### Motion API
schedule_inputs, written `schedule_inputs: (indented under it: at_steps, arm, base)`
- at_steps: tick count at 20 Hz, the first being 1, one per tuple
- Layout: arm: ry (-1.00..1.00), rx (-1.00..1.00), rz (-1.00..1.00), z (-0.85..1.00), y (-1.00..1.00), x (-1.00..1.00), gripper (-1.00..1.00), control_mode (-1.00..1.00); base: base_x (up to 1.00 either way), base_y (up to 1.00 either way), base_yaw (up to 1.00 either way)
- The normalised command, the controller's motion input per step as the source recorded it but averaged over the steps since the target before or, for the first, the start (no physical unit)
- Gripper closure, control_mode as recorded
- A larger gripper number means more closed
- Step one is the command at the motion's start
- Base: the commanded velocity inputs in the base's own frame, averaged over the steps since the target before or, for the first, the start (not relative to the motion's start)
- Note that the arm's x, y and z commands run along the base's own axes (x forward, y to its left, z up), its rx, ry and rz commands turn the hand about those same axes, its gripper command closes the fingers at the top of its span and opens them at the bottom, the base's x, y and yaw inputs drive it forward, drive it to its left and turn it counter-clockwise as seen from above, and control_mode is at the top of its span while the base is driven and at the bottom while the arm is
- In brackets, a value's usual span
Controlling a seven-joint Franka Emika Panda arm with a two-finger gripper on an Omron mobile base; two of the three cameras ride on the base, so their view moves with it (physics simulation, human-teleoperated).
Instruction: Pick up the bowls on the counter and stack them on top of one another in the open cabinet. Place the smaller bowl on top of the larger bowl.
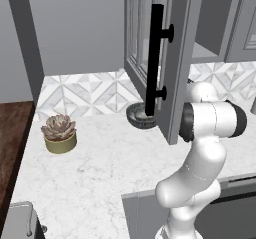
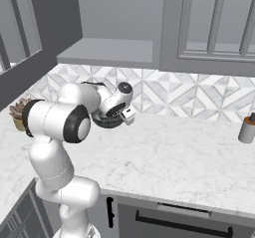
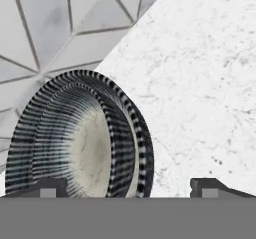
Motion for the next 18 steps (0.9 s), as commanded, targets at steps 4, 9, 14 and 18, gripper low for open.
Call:
schedule_inputs:
  at_steps: [4, 9, 14, 18]
  arm:
    - [0.09, -0.01, 0.00, -0.16, 0.39, 0.29, -1.00, -1.00]
    - [0.24, -0.09, 0.00, -0.72, 0.28, 0.04, -1.00, -1.00]
    - [0.14, -0.06, 0.00, -0.52, 0.22, 0.05, 1.00, -1.00]
    - [0.00, 0.00, 0.00, -0.02, 0.04, 0.01, 1.00, -1.00]
  base:
    - [0.00, 0.00, 0.00]
    - [0.00, 0.00, 0.00]
    - [0.00, 0.00, 0.00]
    - [0.00, 0.00, 0.00]
